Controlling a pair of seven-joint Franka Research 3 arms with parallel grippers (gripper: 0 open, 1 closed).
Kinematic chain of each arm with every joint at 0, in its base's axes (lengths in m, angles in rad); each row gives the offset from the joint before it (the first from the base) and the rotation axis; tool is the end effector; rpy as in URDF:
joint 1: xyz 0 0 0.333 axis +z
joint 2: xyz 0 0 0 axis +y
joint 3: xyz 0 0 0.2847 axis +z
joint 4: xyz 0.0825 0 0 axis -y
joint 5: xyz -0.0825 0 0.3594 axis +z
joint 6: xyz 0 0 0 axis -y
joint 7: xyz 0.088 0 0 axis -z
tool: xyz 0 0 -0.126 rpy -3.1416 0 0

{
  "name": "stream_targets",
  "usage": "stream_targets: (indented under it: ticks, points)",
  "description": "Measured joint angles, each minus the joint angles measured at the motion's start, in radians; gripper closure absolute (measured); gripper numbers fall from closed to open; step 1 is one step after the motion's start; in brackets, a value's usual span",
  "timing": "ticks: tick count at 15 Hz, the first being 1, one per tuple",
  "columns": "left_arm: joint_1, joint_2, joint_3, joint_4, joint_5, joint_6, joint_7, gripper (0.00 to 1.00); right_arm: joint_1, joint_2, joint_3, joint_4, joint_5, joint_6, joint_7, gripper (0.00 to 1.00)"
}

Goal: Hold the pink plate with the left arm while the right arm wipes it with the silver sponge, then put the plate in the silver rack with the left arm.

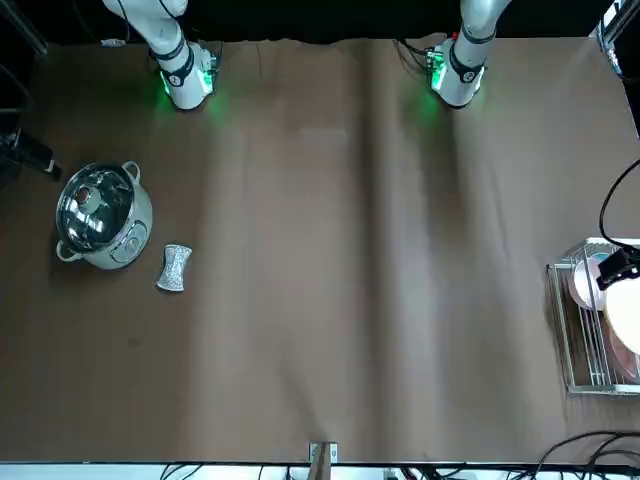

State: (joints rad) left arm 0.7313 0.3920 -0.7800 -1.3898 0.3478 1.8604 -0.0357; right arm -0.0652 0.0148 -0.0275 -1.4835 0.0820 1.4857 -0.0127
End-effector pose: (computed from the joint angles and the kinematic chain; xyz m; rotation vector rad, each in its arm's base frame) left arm 0.6365 0.0771 0.5095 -3.0615 0.0251 -0.2935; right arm 0.5243 -0.0377 0.5981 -3.0576 0.1125 0.0127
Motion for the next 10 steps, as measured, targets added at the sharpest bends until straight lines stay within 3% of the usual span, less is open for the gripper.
stream_targets:
  ticks: [4, 10]
  points:
    - [-0.021, 0.0, -0.052, -0.001, 0.011, -0.036, -0.01, 0.0, 0.004, 0.0, 0.004, 0.0, -0.022, 0.0, -0.001, 0.0]
    - [-0.18, 0.001, -0.052, -0.008, 0.012, -0.086, -0.035, 0.0, 0.02, 0.0, 0.007, 0.0, -0.044, 0.0, -0.001, 0.0]
